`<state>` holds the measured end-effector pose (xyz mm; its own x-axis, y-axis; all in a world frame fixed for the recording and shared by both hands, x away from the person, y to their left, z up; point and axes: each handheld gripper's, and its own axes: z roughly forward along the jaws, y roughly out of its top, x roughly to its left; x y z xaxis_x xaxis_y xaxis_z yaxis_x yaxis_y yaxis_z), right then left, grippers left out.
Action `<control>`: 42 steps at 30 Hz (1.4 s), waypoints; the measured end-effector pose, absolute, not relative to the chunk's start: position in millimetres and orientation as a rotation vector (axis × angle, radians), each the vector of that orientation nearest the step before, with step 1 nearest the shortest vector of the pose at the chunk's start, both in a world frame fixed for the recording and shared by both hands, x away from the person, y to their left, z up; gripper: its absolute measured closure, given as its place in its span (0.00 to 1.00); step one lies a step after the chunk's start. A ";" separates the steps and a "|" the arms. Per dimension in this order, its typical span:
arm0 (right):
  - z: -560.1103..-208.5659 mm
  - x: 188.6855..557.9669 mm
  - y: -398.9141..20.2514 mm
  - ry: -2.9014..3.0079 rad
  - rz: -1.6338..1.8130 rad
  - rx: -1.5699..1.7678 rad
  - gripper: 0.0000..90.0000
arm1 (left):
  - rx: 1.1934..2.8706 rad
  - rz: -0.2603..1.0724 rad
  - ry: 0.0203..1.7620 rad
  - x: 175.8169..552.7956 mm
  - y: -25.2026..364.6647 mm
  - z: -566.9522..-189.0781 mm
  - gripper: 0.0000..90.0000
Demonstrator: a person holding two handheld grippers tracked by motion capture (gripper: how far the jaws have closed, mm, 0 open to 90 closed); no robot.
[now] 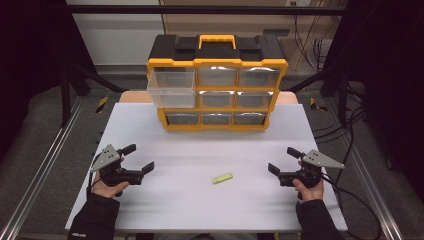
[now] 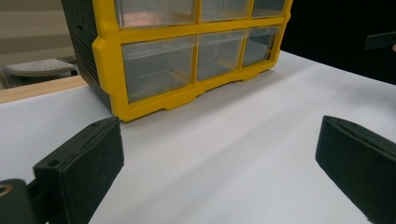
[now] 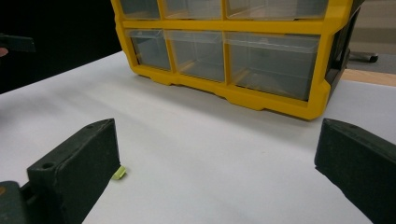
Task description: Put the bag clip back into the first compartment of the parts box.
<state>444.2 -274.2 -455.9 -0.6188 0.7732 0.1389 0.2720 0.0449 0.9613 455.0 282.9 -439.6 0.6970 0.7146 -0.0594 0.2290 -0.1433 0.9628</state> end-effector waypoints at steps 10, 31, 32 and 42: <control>-455.5 444.1 -274.1 1.918 1.606 1.044 0.01 | 1.696 0.508 0.757 453.4 282.3 -437.8 0.01; -456.4 444.4 -273.5 1.936 1.586 1.032 0.01 | 1.716 0.509 0.747 457.1 270.4 -431.0 0.01; -456.4 444.2 -273.4 1.937 1.587 1.034 0.00 | 1.716 0.508 0.746 457.2 269.6 -430.5 0.01; -456.9 444.4 -272.8 1.944 1.583 1.028 0.00 | 1.736 0.494 0.733 455.7 255.6 -424.6 0.01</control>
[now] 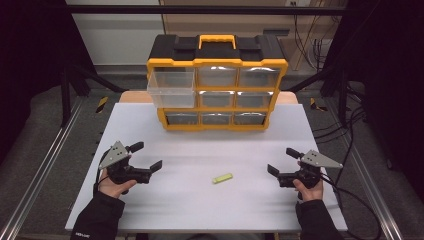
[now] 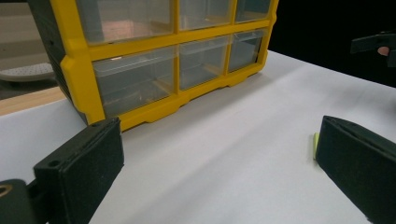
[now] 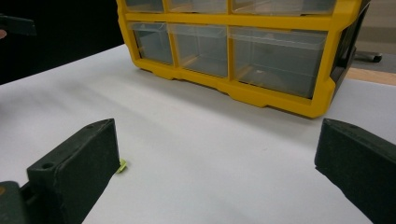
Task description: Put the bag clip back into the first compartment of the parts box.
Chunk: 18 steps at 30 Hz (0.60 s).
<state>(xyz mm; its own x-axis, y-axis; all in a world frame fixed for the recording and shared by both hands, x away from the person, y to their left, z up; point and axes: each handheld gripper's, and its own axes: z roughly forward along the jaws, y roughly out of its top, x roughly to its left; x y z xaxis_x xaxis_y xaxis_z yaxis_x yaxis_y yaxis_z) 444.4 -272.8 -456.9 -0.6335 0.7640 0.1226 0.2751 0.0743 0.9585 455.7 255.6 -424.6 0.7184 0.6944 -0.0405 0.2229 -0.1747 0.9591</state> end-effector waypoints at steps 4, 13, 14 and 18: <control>-457.4 444.6 -272.5 1.947 1.576 1.024 0.00 | 1.747 0.487 0.739 455.5 248.9 -424.0 0.01; -457.9 444.9 -272.2 1.951 1.571 1.021 0.00 | 1.756 0.477 0.727 453.5 237.1 -421.6 0.01; -457.9 444.9 -272.2 1.952 1.571 1.021 0.00 | 1.757 0.474 0.725 453.2 235.4 -421.4 0.01; -457.9 444.8 -272.1 1.953 1.569 1.023 0.00 | 1.772 0.461 0.710 451.7 226.3 -420.8 0.01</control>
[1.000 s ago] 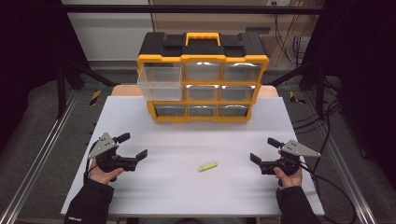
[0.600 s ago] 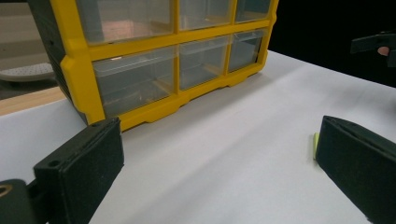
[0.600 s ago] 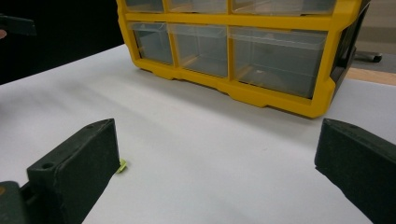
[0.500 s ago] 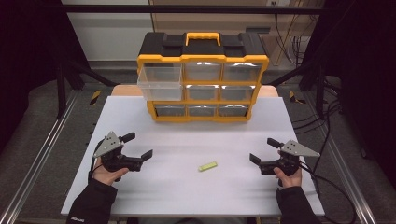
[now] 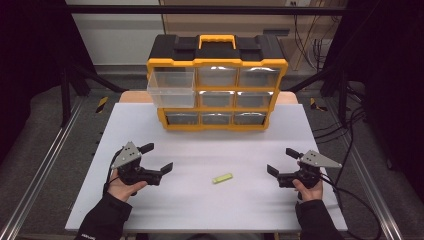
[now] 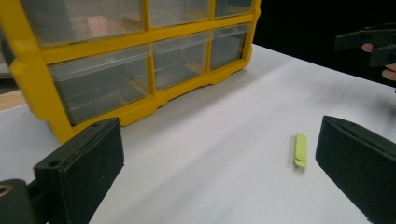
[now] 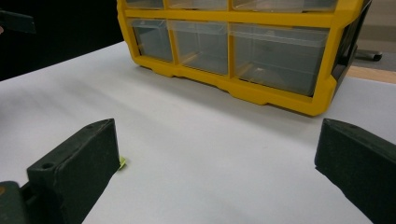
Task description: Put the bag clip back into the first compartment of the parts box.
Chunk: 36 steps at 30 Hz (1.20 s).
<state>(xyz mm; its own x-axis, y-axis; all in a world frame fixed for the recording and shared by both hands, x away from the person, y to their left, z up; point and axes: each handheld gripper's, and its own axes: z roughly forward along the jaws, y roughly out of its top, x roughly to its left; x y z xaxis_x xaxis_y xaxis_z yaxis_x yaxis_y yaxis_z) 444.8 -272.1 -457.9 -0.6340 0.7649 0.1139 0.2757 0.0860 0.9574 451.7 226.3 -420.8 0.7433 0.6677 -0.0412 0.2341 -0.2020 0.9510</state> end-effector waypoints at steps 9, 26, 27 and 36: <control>-458.2 445.0 -271.5 1.957 1.568 1.028 0.00 | 1.798 0.437 0.684 447.8 210.8 -420.8 0.01; -458.4 445.0 -271.3 1.956 1.567 1.029 0.00 | 1.882 0.380 0.664 449.3 174.7 -428.3 0.01; -458.5 445.0 -271.3 1.957 1.567 1.026 0.00 | 1.886 0.378 0.663 449.7 172.6 -428.3 0.01; -458.6 445.2 -271.2 1.958 1.566 1.027 0.00 | 1.900 0.357 0.657 455.1 157.6 -425.6 0.01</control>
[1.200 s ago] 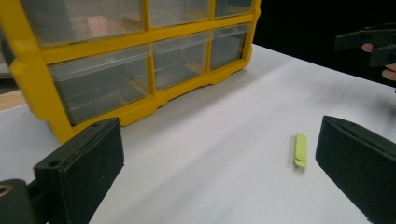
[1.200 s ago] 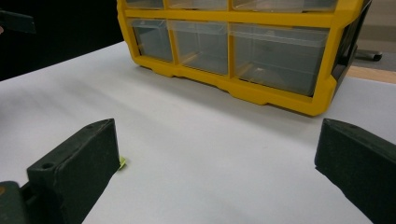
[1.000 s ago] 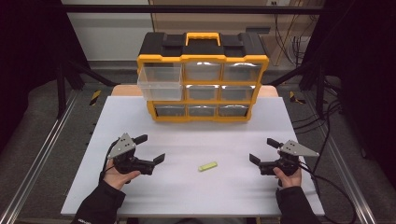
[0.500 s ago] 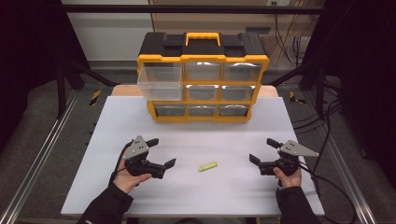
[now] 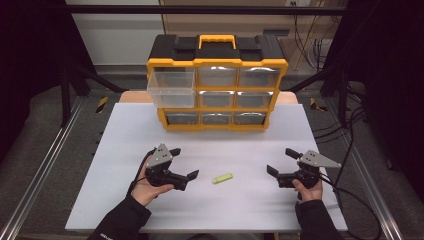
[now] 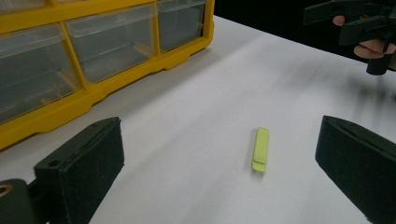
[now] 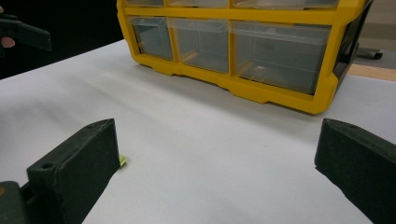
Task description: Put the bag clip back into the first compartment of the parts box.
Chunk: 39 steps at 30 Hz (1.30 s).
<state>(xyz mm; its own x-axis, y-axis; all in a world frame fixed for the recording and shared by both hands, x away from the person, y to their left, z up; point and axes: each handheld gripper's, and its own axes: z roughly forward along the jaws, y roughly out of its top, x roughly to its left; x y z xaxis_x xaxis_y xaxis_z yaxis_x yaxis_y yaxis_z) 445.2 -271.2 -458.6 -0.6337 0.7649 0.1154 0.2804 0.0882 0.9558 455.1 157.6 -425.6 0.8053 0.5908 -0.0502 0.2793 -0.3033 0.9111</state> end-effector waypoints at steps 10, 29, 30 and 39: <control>-458.8 445.3 -271.1 1.959 1.565 1.026 0.00 | 1.935 0.324 0.634 462.2 134.4 -425.8 0.01; -459.2 445.3 -270.5 1.968 1.560 1.032 0.00 | 2.022 0.286 0.607 472.7 95.2 -436.3 0.01; -459.3 445.3 -270.4 1.969 1.559 1.034 0.00 | 2.028 0.283 0.609 473.5 93.8 -437.7 0.01; -459.9 445.8 -269.8 1.973 1.559 1.027 0.00 | 2.096 0.256 0.624 479.4 80.9 -446.9 0.02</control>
<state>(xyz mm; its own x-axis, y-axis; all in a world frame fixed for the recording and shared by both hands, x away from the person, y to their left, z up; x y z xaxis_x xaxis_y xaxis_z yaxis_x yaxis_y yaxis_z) 445.8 -269.8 -459.9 -0.6376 0.7617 0.1149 0.2877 0.0971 0.9528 479.4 80.9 -446.9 0.8509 0.5227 -0.0528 0.3351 -0.4625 0.8209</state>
